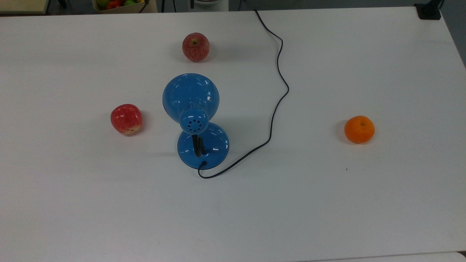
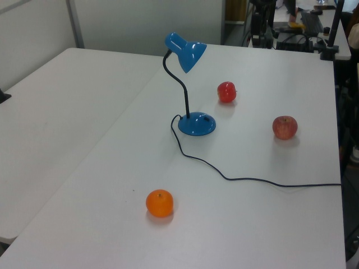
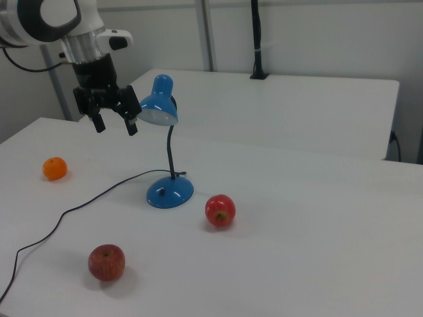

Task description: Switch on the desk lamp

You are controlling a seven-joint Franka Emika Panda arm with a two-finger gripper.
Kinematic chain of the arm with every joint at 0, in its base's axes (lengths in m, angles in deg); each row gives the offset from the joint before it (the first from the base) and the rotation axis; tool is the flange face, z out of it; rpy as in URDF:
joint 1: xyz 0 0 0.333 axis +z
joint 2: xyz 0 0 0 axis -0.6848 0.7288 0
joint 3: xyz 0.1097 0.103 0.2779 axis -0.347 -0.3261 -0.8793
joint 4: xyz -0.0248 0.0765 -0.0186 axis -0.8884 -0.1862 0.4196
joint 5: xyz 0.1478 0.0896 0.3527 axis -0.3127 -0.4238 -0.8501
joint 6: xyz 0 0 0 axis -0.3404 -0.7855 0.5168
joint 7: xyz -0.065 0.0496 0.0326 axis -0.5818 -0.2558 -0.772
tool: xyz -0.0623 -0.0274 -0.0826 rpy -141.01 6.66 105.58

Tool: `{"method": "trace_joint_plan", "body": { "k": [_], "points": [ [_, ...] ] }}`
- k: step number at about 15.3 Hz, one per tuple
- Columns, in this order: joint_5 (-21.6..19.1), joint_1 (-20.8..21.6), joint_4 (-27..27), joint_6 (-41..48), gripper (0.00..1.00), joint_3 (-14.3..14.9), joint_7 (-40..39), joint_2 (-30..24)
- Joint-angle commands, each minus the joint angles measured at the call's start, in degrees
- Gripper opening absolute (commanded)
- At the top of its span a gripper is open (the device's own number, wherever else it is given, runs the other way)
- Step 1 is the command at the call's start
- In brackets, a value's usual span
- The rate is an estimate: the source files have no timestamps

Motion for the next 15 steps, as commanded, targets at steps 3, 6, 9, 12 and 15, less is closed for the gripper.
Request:
{"method": "trace_joint_plan", "body": {
  "k": [3,6,9,12,15],
  "points": [
    [-1.08,0.18,0.30,0.98,1.00,0.19,-3.00,0.05],
    [-0.99,0.45,0.13,0.81,1.00,0.19,-1.86,0.32],
    [-0.99,0.45,0.04,0.98,1.00,0.19,-1.59,0.58],
    [-0.99,0.36,0.30,1.16,0.37,0.19,-2.39,0.58],
    [-1.08,0.36,0.30,1.07,0.00,0.19,-2.48,0.76]
  ]
}}
